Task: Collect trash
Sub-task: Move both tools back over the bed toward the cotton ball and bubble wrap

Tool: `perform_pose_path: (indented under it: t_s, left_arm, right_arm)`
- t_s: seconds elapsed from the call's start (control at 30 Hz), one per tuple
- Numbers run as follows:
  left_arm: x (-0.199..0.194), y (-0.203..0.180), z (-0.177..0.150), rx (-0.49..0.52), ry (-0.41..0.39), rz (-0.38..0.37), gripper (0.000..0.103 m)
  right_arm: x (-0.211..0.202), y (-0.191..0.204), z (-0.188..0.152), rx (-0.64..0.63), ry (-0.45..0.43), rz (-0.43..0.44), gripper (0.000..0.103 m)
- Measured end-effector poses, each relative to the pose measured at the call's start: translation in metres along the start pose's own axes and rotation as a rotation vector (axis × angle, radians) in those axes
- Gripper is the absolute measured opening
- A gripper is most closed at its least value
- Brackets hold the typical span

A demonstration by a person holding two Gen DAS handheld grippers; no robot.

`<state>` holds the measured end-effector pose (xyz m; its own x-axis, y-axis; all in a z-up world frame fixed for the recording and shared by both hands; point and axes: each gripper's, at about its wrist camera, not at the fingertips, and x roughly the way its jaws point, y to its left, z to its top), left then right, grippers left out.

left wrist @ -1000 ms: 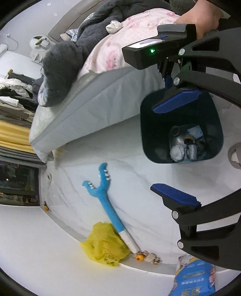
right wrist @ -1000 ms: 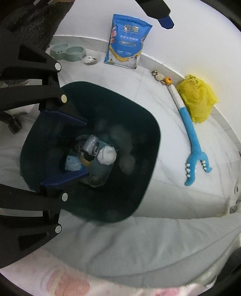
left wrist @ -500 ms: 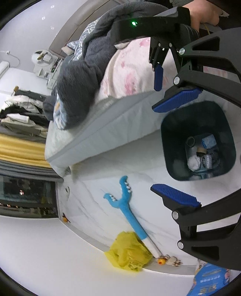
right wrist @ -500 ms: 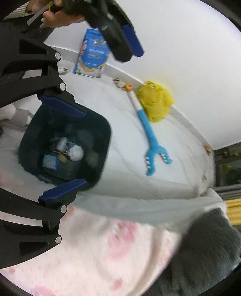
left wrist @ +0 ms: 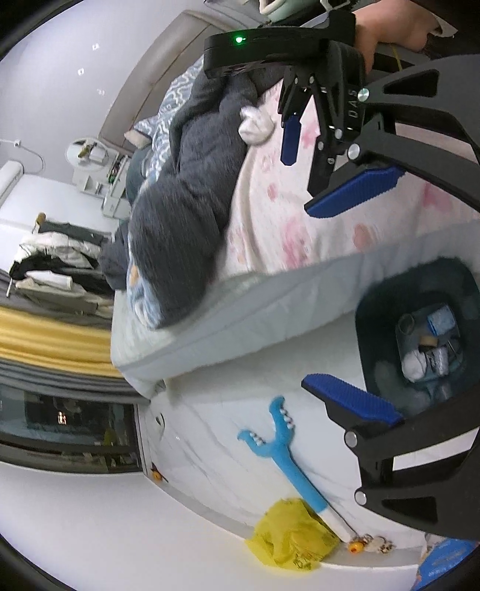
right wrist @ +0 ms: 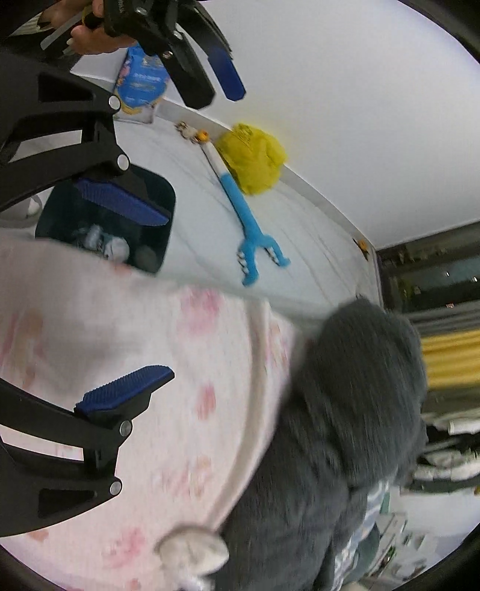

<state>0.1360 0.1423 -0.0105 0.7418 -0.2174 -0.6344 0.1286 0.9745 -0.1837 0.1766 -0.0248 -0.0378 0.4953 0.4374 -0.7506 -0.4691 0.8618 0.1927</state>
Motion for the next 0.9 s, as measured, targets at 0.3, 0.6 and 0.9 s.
perform_pose_path:
  t_s: [0.3, 0.6, 0.9]
  left_arm:
    - [0.016, -0.064, 0.011, 0.123, -0.031, -0.041, 0.094]
    - [0.048, -0.113, 0.018, 0.177, -0.023, -0.105, 0.095]
    - [0.076, -0.148, 0.021, 0.239, -0.028, -0.141, 0.095]
  right_arm:
    - [-0.035, -0.057, -0.004, 0.018, -0.052, -0.101, 0.086]
    - [-0.066, -0.114, -0.003, 0.006, -0.113, -0.174, 0.090]
    - [-0.075, -0.175, -0.007, 0.120, -0.130, -0.164, 0.090]
